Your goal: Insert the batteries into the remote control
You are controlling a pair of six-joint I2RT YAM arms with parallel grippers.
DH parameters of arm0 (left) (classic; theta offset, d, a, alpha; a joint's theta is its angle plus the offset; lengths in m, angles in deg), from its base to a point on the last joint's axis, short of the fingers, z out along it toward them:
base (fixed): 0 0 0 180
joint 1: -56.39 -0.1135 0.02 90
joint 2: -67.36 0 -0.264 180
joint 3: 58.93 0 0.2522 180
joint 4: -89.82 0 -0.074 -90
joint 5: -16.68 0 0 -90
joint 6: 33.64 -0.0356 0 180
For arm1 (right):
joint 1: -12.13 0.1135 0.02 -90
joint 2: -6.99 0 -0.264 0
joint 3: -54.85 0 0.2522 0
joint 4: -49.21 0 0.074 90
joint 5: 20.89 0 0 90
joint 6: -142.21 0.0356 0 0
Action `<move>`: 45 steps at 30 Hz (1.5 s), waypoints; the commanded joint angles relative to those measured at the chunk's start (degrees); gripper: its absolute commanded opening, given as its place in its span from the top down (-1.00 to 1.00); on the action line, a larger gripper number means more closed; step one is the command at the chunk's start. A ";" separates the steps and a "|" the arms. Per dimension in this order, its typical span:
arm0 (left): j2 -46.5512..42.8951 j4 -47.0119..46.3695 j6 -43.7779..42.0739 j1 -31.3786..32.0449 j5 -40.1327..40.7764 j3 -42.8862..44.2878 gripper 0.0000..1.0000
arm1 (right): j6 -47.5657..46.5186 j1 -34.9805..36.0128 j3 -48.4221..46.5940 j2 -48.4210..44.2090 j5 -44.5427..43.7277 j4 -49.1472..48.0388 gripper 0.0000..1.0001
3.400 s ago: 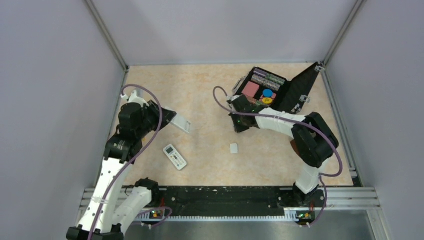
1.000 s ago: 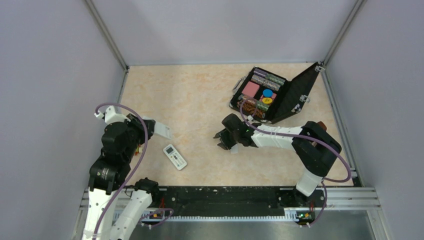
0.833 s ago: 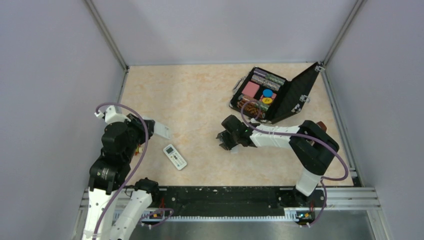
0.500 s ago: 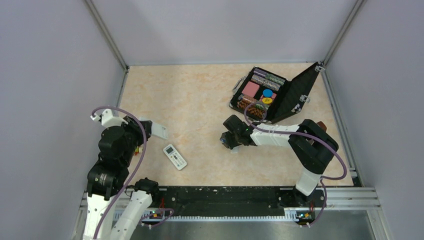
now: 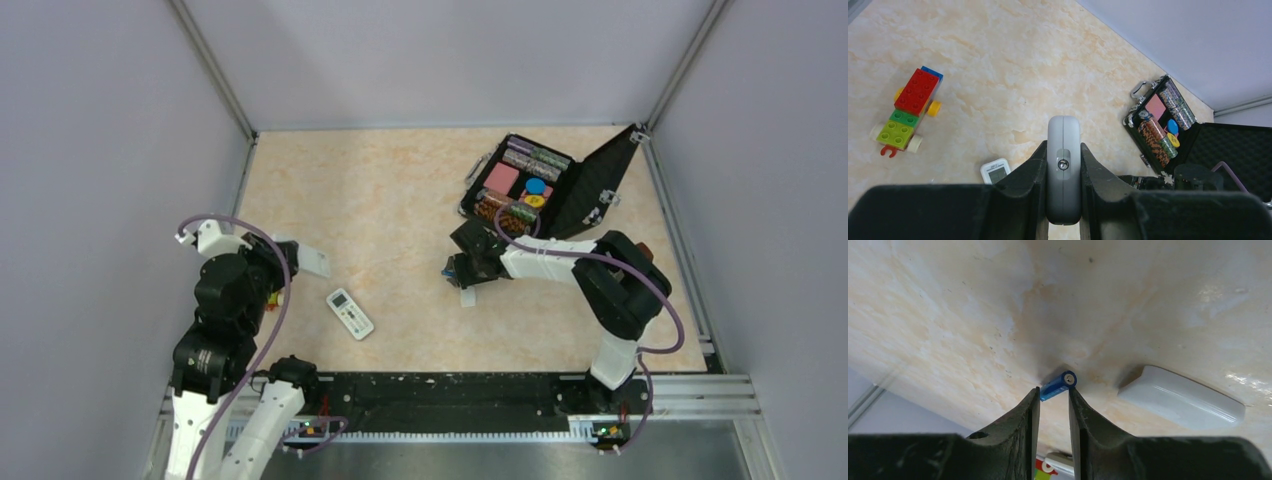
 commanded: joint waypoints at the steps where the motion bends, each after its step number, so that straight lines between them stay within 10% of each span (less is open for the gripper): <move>1: -1.29 -0.68 0.17 -0.10 1.79 2.81 1.00 | 2.04 -0.67 -4.39 2.71 0.02 7.61 0.46; 18: -1.83 0.49 0.73 -0.10 4.37 3.30 1.00 | 13.42 -2.28 -5.73 4.40 1.10 14.65 0.33; 34: -1.96 0.86 0.38 -0.10 6.25 3.54 1.00 | 20.01 -3.09 -6.47 6.89 5.40 14.60 0.79; 45: -2.74 -0.81 0.49 -0.10 1.49 0.96 1.00 | 8.51 -0.32 -11.19 7.81 1.58 18.03 0.99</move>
